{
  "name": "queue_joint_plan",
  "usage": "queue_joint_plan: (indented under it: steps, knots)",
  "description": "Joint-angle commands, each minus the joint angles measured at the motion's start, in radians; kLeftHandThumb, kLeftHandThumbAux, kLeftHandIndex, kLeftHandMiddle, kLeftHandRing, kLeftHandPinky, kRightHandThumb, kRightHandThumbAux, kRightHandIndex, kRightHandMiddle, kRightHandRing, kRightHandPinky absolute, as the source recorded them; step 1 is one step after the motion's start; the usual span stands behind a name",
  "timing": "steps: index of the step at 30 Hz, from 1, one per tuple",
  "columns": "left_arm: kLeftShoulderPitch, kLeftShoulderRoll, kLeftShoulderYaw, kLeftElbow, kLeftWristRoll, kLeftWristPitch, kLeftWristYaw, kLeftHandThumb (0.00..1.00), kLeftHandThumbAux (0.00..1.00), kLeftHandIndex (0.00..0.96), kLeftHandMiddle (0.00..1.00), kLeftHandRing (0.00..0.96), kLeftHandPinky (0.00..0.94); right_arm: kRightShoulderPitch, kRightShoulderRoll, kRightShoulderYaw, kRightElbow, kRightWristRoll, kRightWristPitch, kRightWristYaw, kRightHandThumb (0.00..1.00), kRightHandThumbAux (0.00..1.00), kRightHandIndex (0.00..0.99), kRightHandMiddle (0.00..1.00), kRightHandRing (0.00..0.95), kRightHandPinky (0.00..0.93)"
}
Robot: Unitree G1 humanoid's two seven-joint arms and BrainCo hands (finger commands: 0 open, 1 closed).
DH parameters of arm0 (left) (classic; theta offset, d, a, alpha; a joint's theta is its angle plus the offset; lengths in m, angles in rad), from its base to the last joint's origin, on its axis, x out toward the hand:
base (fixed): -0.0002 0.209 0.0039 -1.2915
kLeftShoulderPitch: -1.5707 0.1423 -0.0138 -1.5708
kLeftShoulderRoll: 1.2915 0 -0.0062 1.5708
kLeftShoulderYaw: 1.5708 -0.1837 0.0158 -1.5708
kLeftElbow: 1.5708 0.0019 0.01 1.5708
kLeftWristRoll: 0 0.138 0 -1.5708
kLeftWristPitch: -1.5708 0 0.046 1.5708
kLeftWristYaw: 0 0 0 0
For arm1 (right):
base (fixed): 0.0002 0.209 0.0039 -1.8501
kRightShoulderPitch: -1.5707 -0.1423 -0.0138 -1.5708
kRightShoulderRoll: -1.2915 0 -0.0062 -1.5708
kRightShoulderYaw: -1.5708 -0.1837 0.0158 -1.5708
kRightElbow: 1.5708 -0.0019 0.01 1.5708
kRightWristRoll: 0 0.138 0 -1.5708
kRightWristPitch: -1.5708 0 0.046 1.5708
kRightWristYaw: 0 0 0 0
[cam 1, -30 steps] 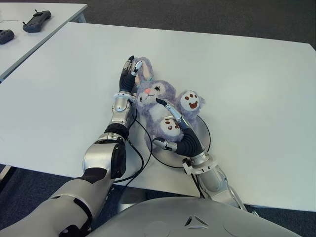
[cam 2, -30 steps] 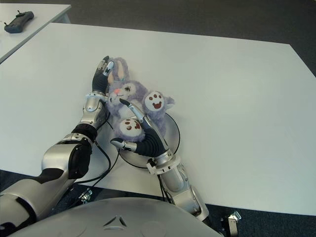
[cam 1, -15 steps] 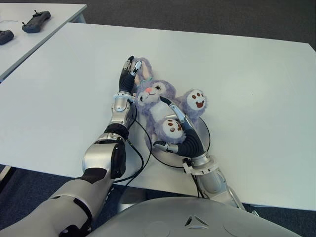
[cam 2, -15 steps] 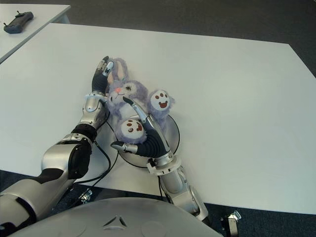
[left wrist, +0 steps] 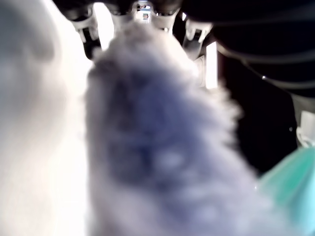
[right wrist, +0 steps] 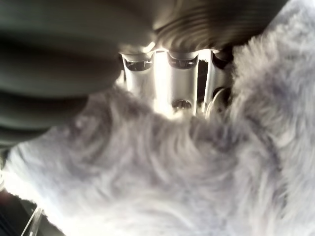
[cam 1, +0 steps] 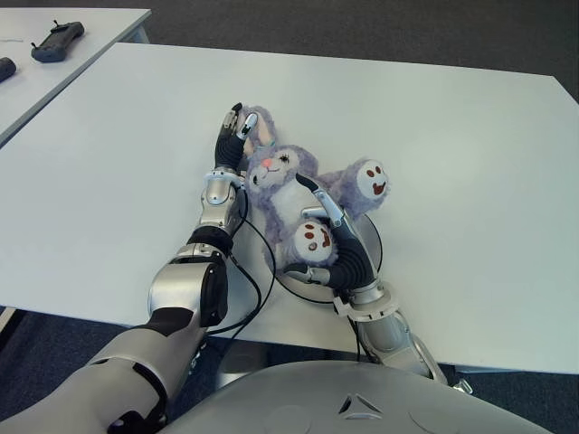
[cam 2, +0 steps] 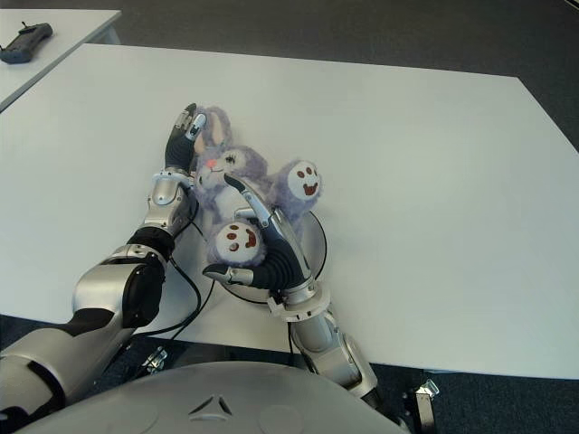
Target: Put the doll into the plate.
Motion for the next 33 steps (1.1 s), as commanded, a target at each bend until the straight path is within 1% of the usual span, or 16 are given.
queue_joint_plan:
  steps: [1, 9, 14, 16, 23, 28, 33]
  knots:
    - [0.249, -0.043, 0.025, 0.171, -0.023, 0.162, -0.02, 0.0, 0.427, 0.0, 0.0, 0.0, 0.0, 0.034, -0.059, -0.026, 0.112, -0.002, 0.013, 0.04, 0.11, 0.353, 0.0, 0.0, 0.0, 0.0]
    - [0.246, -0.029, 0.007, 0.179, 0.005, 0.17, 0.008, 0.0, 0.426, 0.0, 0.0, 0.0, 0.0, 0.007, -0.075, -0.043, 0.1, 0.003, -0.03, 0.046, 0.086, 0.338, 0.0, 0.0, 0.0, 0.0]
    - [0.257, -0.024, 0.001, 0.181, 0.012, 0.157, -0.003, 0.0, 0.419, 0.0, 0.0, 0.0, 0.0, -0.01, -0.077, -0.049, 0.112, 0.026, -0.061, 0.055, 0.069, 0.328, 0.0, 0.0, 0.0, 0.0]
    - [0.261, -0.026, 0.009, 0.182, 0.004, 0.155, -0.014, 0.0, 0.418, 0.0, 0.0, 0.0, 0.0, -0.024, -0.075, -0.051, 0.123, 0.046, -0.087, 0.057, 0.065, 0.326, 0.0, 0.0, 0.0, 0.0]
    - [0.261, -0.029, 0.025, 0.185, -0.009, 0.17, -0.015, 0.0, 0.397, 0.0, 0.0, 0.0, 0.0, -0.067, -0.06, -0.062, 0.163, 0.107, -0.179, 0.049, 0.047, 0.324, 0.0, 0.0, 0.0, 0.0]
    - [0.249, -0.031, 0.025, 0.183, -0.008, 0.179, -0.005, 0.0, 0.395, 0.0, 0.0, 0.0, 0.0, -0.095, -0.042, -0.078, 0.186, 0.12, -0.234, 0.03, 0.043, 0.332, 0.0, 0.0, 0.0, 0.0]
    - [0.252, -0.033, 0.019, 0.179, -0.005, 0.163, 0.0, 0.0, 0.408, 0.0, 0.0, 0.0, 0.0, -0.126, -0.023, -0.092, 0.205, 0.133, -0.262, 0.027, 0.04, 0.334, 0.0, 0.0, 0.0, 0.0]
